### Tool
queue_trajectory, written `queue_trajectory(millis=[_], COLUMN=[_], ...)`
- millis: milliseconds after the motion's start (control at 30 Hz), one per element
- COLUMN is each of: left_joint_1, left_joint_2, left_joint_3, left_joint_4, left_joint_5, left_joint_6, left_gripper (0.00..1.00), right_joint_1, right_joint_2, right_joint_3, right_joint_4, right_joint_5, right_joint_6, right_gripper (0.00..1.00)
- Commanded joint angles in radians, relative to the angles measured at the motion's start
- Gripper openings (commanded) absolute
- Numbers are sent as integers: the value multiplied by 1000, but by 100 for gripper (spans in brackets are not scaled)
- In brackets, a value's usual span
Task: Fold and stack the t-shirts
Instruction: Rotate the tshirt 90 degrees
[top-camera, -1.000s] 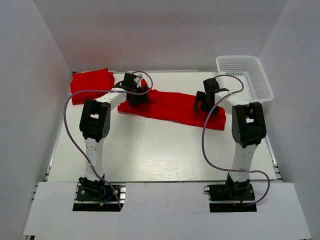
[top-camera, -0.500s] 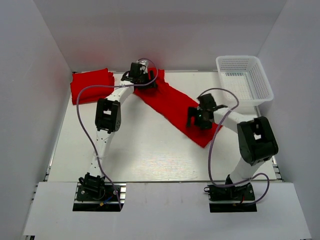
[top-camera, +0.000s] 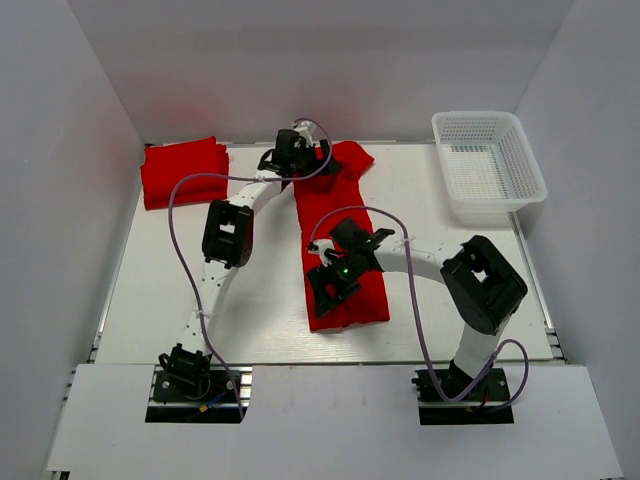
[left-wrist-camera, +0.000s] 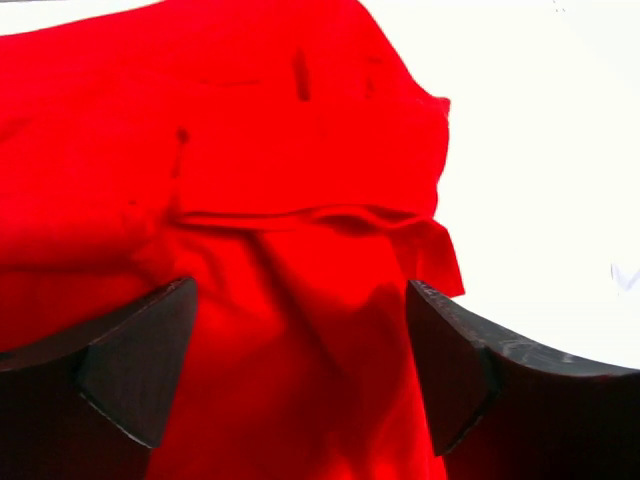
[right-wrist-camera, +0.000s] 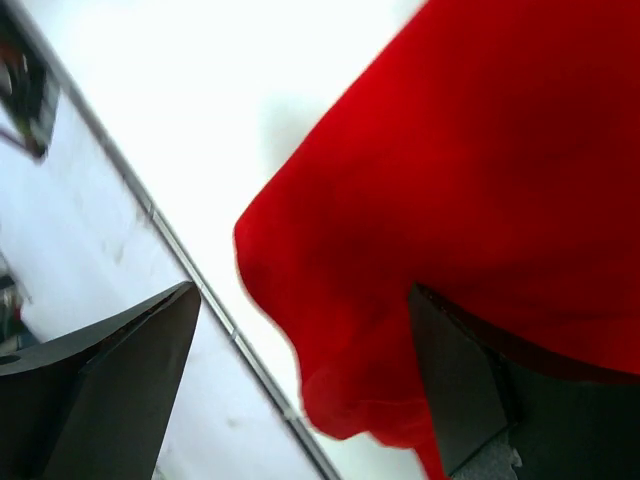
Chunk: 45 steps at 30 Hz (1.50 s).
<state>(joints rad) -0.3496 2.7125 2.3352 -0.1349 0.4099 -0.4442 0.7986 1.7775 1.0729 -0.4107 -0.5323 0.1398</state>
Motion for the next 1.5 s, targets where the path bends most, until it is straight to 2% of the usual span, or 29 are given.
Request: queue_trajectory(millis=[0,167,267,367,433,533,733,833,867,933,1100,1200,1233,1333,1367,1467], left_joint_1=[-8,-8,-8,12,12,12,0,-12,-22,-37,-127,-175,-187,-238,-250,-291], left_joint_2=[-86,-230,-295,-355,-448,-595,-799,-888,-904,-935,-980,-990,-999,-999,-987,-976], left_joint_3=[-63,-135,-120,-97,-160,-342,-595,-808,-847,-937,-1039,-1094,-1123,-1162,-1162,-1180], left_joint_4=[29,29,-11,-92,-127,-192,-273,-243,-217,-216,-206,-174,-160,-137,-137,-161], left_joint_5=[44,12,-43,-72,-149,-307,-344,-213,-106,23,98,147,162,187,187,198], left_joint_6=[54,128,137,162,197,237,237,208,199,199,202,202,193,182,191,216], left_gripper=[98,100,100,100,100,100,100,100,100,100,100,100,100,100,100,100], right_joint_1=[22,13,8,-33,-85,-151,-266,-318,-337,-355,-361,-363,-364,-371,-372,-371], right_joint_2=[-36,-104,-136,-141,-139,-110,34,132,154,244,393,468,500,536,537,576], right_joint_3=[45,159,234,326,358,455,663,804,852,924,1073,1131,1139,1162,1158,1153], right_joint_4=[-109,-171,-186,-250,-252,-241,-257,-264,-266,-293,-257,-206,-177,-117,-43,80], right_joint_5=[-52,37,179,385,425,456,528,548,488,450,408,503,518,526,528,557], right_joint_6=[-51,-43,-13,33,72,89,89,96,99,84,61,69,76,77,80,37], right_gripper=[90,90,90,90,90,90,90,90,90,90,90,90,87,85,83,84])
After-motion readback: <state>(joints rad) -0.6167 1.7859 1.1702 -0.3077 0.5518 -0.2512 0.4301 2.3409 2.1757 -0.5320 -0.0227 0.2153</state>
